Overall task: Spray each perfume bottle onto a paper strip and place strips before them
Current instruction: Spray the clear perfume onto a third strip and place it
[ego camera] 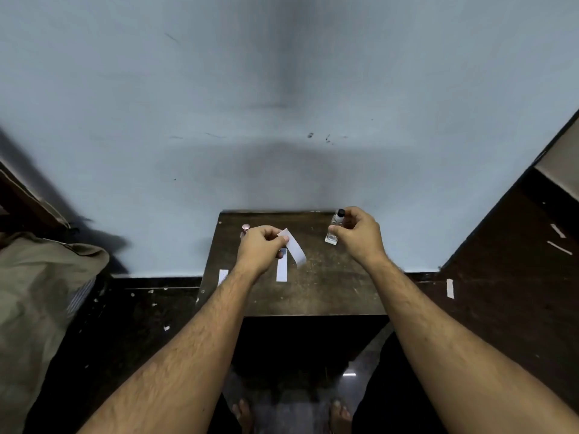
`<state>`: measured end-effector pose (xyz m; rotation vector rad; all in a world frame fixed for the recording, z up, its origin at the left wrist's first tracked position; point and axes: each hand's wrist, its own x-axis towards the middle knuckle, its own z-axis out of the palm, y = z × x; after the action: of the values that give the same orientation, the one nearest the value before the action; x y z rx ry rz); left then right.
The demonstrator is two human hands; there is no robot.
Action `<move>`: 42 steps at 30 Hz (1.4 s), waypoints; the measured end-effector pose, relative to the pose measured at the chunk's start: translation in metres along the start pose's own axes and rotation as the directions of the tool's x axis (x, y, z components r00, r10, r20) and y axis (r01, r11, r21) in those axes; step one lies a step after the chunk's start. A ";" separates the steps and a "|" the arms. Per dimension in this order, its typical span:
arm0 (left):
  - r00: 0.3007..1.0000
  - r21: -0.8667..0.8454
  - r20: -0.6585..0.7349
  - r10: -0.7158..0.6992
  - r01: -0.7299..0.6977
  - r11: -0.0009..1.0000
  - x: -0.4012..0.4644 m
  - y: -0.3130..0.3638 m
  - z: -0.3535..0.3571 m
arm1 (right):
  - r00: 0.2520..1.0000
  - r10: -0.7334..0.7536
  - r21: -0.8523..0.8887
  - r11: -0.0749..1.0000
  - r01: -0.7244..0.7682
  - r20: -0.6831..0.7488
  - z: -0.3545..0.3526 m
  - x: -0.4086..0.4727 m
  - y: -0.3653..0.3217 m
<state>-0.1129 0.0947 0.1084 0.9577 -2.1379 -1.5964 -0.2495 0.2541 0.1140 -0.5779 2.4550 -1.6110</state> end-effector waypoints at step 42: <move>0.990 0.197 0.118 -0.076 0.052 0.979 0.063 -0.063 0.081 | 0.957 -0.038 -0.334 0.932 0.138 0.288 0.042 0.077 0.090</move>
<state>-0.1864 0.1014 0.0133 1.0189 -2.4072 -1.5361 -0.3269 0.2195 0.0220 -0.9090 2.5378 -1.0268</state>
